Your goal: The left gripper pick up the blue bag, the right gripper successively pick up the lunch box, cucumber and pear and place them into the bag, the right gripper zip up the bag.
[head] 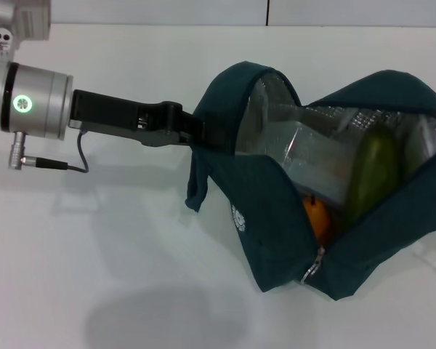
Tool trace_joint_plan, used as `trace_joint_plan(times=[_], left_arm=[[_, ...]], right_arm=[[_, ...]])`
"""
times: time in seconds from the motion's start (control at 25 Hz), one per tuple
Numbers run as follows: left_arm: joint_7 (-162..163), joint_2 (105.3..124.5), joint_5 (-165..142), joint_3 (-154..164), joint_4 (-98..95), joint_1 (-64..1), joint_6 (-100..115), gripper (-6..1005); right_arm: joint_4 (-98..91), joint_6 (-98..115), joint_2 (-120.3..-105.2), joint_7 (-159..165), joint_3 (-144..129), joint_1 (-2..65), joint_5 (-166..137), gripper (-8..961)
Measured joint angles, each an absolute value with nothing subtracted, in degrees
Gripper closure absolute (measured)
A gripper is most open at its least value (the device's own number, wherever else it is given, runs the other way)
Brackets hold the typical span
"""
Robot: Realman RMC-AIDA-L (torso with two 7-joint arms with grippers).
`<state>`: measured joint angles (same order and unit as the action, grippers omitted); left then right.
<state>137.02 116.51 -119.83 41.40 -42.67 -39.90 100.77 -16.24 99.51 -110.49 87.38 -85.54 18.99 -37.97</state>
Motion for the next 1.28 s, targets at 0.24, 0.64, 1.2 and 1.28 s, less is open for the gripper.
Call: trace_joint_plan(times=[0.24, 0.64, 1.2, 1.28], left_arm=[[136.9, 116.68, -120.2, 41.4, -42.6, -39.9, 100.2, 961], [136.3, 117.03, -120.1, 41.4, -42.6, -39.9, 99.9, 961], [136.0, 117.48, -119.7, 41.3, -42.6, -39.9, 99.8, 962], [136.0, 117.52, -119.7, 41.2, -42.6, -39.9, 99.7, 962]], right_arm=[[-15.2, 100.2, -109.87, 87.7, -84.6, 17.8, -38.1, 97], [-14.9, 103.4, -110.25, 87.9, -84.7, 18.3, -38.2, 100], [-14.9, 119.8, -108.93, 72.6, -79.5, 15.8, -47.4, 108], [-14.9, 121.5, -109.04, 66.4, -79.5, 15.2, -52.8, 108]])
